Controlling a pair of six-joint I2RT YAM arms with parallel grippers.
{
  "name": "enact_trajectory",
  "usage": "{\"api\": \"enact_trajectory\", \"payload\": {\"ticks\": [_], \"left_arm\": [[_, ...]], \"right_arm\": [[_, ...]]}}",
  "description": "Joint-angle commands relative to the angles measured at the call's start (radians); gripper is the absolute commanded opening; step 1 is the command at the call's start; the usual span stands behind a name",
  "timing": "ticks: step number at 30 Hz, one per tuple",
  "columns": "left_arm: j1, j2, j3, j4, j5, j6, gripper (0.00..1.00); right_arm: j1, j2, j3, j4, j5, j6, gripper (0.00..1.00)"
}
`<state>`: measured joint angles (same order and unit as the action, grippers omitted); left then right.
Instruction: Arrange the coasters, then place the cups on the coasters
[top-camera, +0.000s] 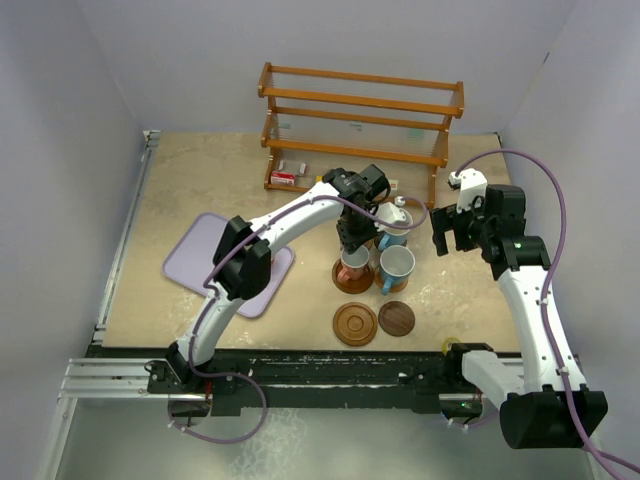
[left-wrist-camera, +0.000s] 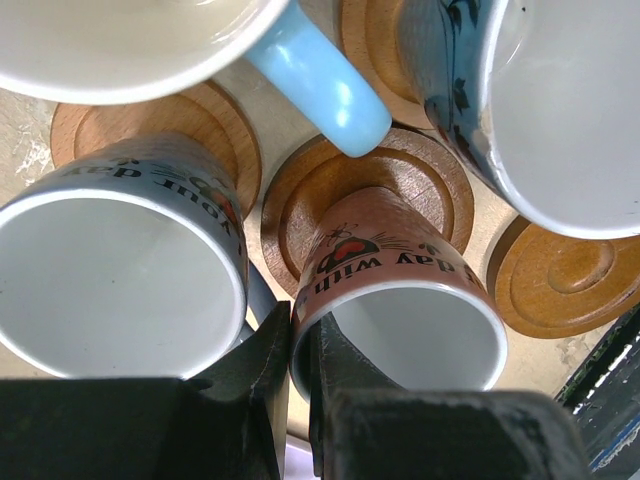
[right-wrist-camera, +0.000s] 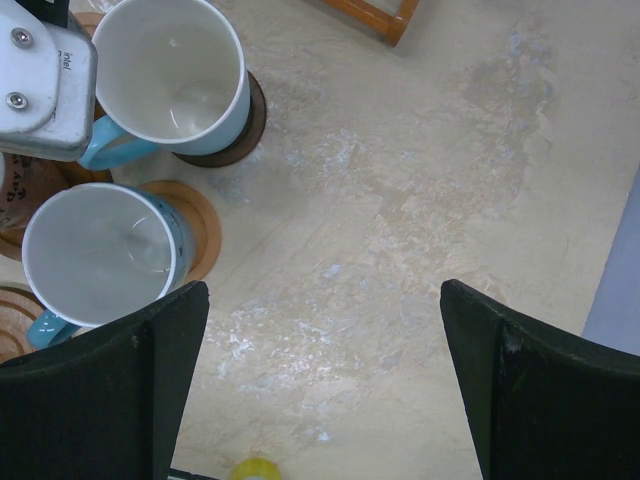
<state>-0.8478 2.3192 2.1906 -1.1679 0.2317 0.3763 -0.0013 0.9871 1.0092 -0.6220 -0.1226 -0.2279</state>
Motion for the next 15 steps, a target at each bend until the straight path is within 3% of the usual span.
{"api": "enact_trajectory", "payload": {"ticks": [1, 15], "left_arm": [[-0.007, -0.009, 0.045, 0.004, 0.023, -0.014, 0.03], [-0.041, -0.044, 0.008, 0.005, -0.030, -0.002, 0.03]], "right_arm": [[-0.005, -0.018, 0.005, 0.028, -0.008, 0.002, 1.00], [-0.005, -0.016, 0.005, 0.027, -0.008, 0.001, 1.00]]}}
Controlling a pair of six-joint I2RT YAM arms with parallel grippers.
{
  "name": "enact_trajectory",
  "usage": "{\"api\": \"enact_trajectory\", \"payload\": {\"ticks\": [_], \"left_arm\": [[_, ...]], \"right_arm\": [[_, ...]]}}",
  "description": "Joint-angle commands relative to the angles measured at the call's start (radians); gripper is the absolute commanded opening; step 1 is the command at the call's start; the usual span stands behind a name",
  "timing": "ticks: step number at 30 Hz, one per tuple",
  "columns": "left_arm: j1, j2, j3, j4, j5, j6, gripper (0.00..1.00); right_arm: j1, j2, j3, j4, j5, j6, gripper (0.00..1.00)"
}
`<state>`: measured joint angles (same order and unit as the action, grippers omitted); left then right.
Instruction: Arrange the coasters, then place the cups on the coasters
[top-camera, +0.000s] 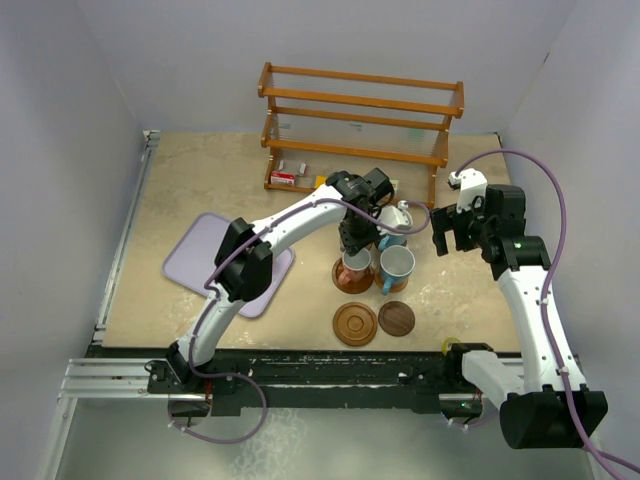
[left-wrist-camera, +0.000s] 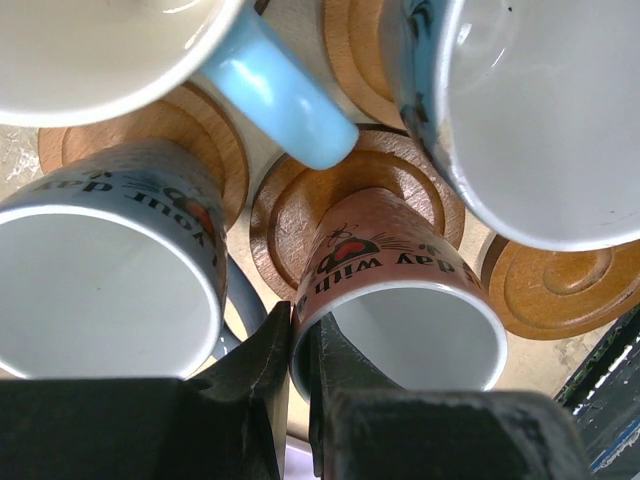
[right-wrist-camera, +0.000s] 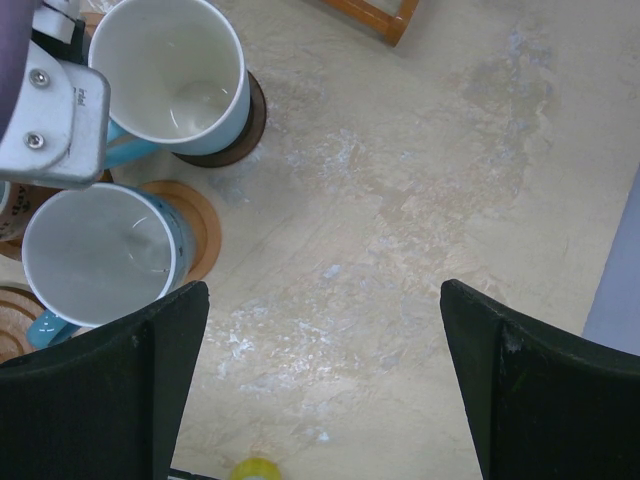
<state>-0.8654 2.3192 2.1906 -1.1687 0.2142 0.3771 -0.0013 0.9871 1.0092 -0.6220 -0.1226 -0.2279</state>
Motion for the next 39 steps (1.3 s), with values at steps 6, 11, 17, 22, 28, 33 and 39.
{"api": "enact_trajectory", "payload": {"ticks": [6, 11, 17, 22, 28, 33, 39], "left_arm": [[-0.032, -0.053, -0.001, 0.006, -0.044, 0.006, 0.03], [-0.032, -0.058, -0.002, 0.008, -0.064, 0.012, 0.03], [-0.032, -0.061, -0.007, 0.003, -0.072, 0.014, 0.03], [-0.031, -0.075, -0.007, 0.001, -0.081, 0.017, 0.03], [-0.032, -0.079, -0.007, -0.004, -0.085, 0.020, 0.03], [-0.032, -0.070, -0.014, -0.005, -0.079, 0.020, 0.03], [-0.032, -0.078, -0.012, -0.009, -0.071, 0.022, 0.09]], "right_arm": [[-0.005, -0.015, 0.005, 0.027, -0.009, 0.002, 1.00], [-0.005, -0.013, 0.005, 0.027, -0.009, 0.001, 1.00], [-0.005, -0.012, 0.003, 0.027, -0.009, 0.000, 1.00], [-0.006, -0.012, 0.003, 0.026, -0.011, 0.002, 1.00], [-0.005, -0.011, 0.003, 0.027, -0.012, 0.001, 1.00], [-0.006, -0.011, 0.003, 0.027, -0.011, 0.001, 1.00], [-0.006, -0.010, 0.002, 0.028, -0.011, 0.001, 1.00]]}}
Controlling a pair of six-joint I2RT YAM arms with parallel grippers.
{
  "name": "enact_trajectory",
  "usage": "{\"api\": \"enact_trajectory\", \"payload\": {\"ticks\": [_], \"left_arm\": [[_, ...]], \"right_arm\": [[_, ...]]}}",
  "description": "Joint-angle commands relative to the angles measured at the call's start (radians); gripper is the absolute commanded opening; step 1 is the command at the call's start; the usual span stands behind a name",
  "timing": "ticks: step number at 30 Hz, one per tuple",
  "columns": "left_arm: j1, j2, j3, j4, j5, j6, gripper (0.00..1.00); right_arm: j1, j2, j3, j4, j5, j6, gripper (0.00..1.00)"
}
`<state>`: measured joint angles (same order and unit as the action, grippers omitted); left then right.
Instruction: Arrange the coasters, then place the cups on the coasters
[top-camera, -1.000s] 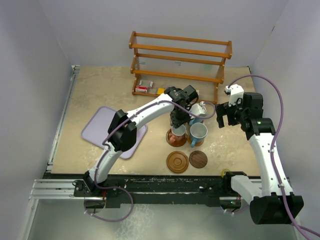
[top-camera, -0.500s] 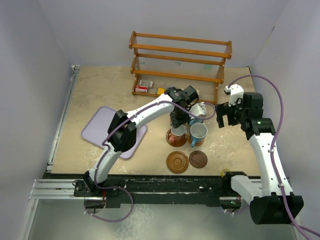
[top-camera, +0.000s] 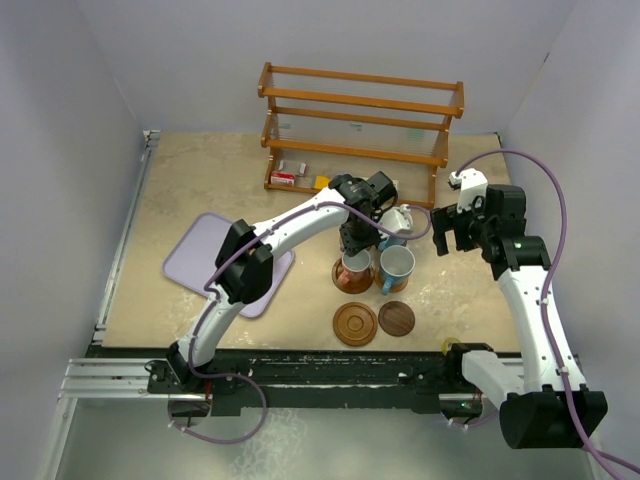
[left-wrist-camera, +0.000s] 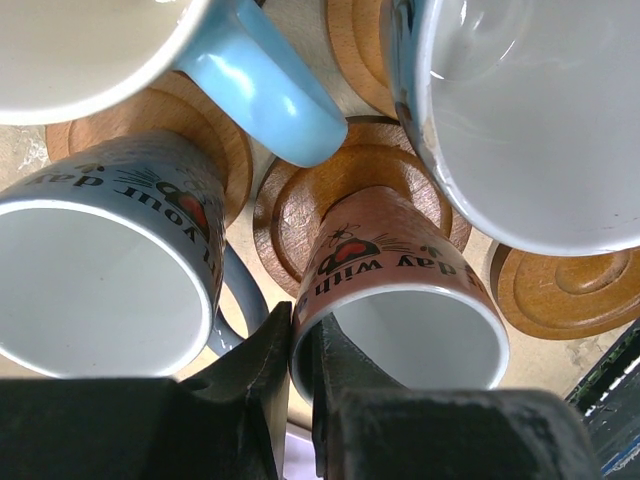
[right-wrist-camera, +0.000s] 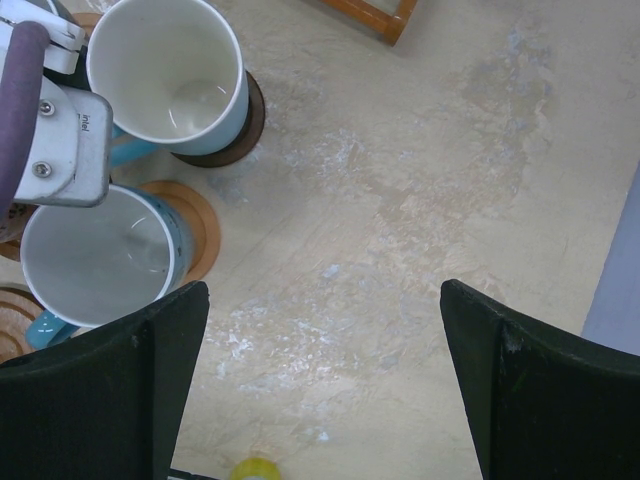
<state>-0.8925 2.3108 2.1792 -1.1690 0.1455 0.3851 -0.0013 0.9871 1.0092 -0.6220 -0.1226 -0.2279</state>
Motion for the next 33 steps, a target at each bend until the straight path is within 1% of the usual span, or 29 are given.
{"api": "enact_trajectory", "payload": {"ticks": [1, 6, 16, 20, 22, 26, 29, 33], "left_arm": [[-0.005, -0.071, 0.000, -0.009, -0.002, 0.013, 0.11], [-0.005, -0.083, 0.000, -0.014, 0.010, 0.009, 0.23], [-0.005, -0.146, -0.033, -0.014, 0.012, 0.009, 0.33], [-0.003, -0.223, -0.106, 0.003, -0.019, 0.015, 0.38], [-0.003, -0.274, -0.162, 0.024, -0.038, 0.022, 0.43], [0.002, -0.389, -0.287, 0.087, -0.097, 0.030, 0.48], [0.024, -0.465, -0.366, 0.114, -0.124, 0.025, 0.50], [0.093, -0.572, -0.472, 0.142, -0.126, 0.008, 0.51]], "right_arm": [[-0.005, -0.010, 0.003, 0.028, -0.011, 0.001, 1.00], [-0.005, -0.011, 0.002, 0.028, -0.010, 0.002, 1.00], [-0.005, -0.011, 0.003, 0.027, -0.009, 0.001, 1.00], [-0.005, -0.013, 0.005, 0.027, -0.016, 0.002, 1.00], [-0.005, -0.012, 0.004, 0.027, -0.020, 0.002, 1.00], [-0.005, -0.016, 0.005, 0.023, -0.020, -0.007, 1.00], [-0.006, -0.022, 0.003, 0.035, -0.012, -0.024, 1.00], [-0.005, -0.024, 0.001, 0.053, -0.005, -0.030, 1.00]]}}
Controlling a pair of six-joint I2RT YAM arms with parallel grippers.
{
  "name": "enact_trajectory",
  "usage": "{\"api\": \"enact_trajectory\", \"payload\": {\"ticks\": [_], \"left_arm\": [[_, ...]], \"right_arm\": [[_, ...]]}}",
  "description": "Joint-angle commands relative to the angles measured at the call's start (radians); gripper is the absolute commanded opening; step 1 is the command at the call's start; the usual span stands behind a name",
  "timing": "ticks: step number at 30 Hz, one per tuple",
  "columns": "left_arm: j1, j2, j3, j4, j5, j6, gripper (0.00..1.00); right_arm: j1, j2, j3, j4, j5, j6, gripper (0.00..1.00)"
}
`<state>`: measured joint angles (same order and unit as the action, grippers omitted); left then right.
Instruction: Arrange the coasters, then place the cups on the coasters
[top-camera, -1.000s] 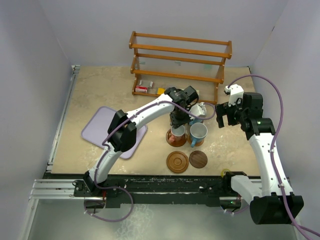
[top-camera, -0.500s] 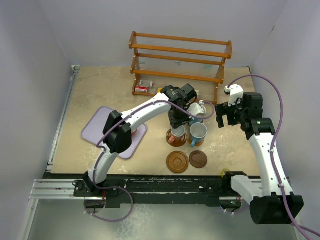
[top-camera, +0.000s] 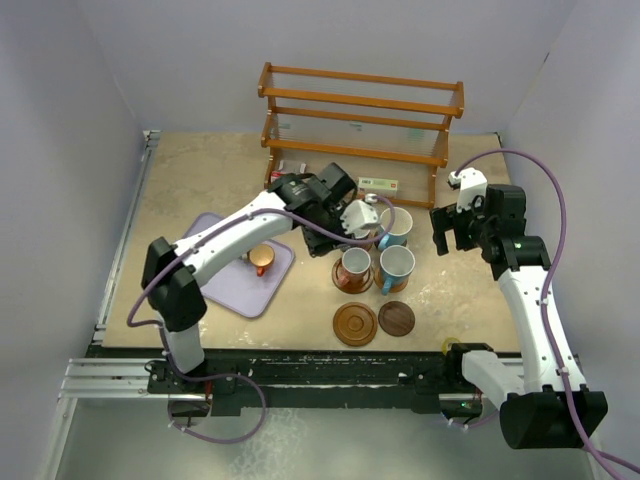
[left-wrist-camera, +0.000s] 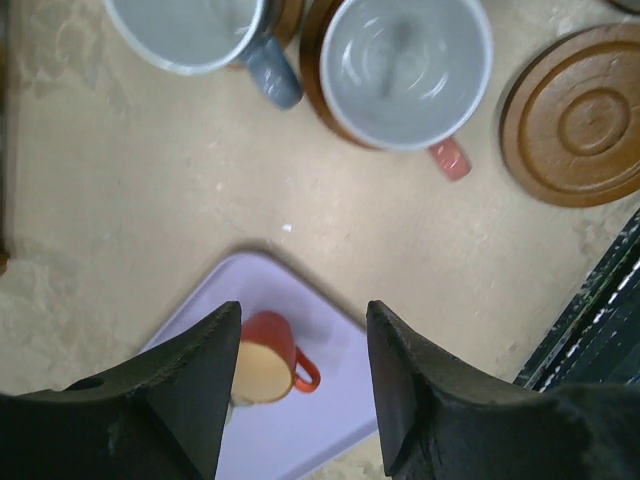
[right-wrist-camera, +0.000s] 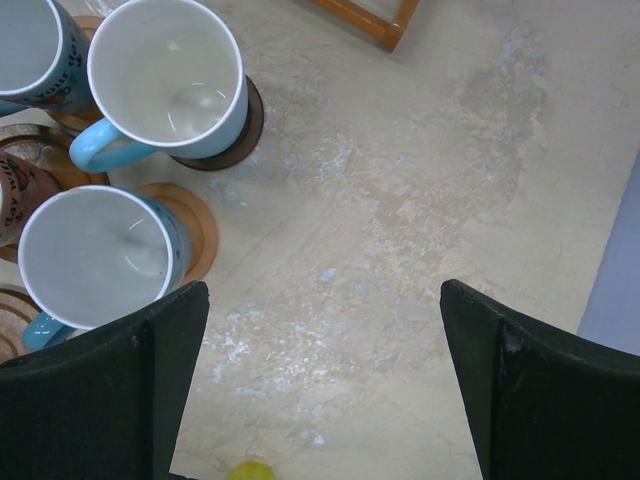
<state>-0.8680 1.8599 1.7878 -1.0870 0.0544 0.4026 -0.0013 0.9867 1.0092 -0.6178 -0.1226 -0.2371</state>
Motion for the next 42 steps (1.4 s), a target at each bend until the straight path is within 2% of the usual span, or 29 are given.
{"api": "enact_trajectory", "payload": {"ticks": [1, 10, 21, 27, 42], "left_arm": [[0.090, -0.147, -0.107, 0.066, -0.031, -0.011, 0.51], [0.343, -0.329, -0.293, 0.122, -0.018, -0.032, 0.50], [0.563, -0.408, -0.425, 0.185, 0.036, -0.056, 0.50], [0.627, -0.369, -0.488, 0.261, 0.039, -0.073, 0.49], [0.744, -0.184, -0.487, 0.314, 0.129, -0.082, 0.41]], "right_arm": [[-0.005, -0.022, 0.002, 0.049, -0.010, -0.022, 1.00], [-0.005, -0.013, 0.002, 0.046, -0.026, -0.022, 1.00], [-0.005, 0.000, 0.003, 0.046, -0.029, -0.018, 1.00], [-0.005, 0.001, 0.005, 0.044, -0.035, -0.016, 1.00], [-0.005, -0.002, 0.000, 0.042, -0.036, -0.018, 1.00]]}}
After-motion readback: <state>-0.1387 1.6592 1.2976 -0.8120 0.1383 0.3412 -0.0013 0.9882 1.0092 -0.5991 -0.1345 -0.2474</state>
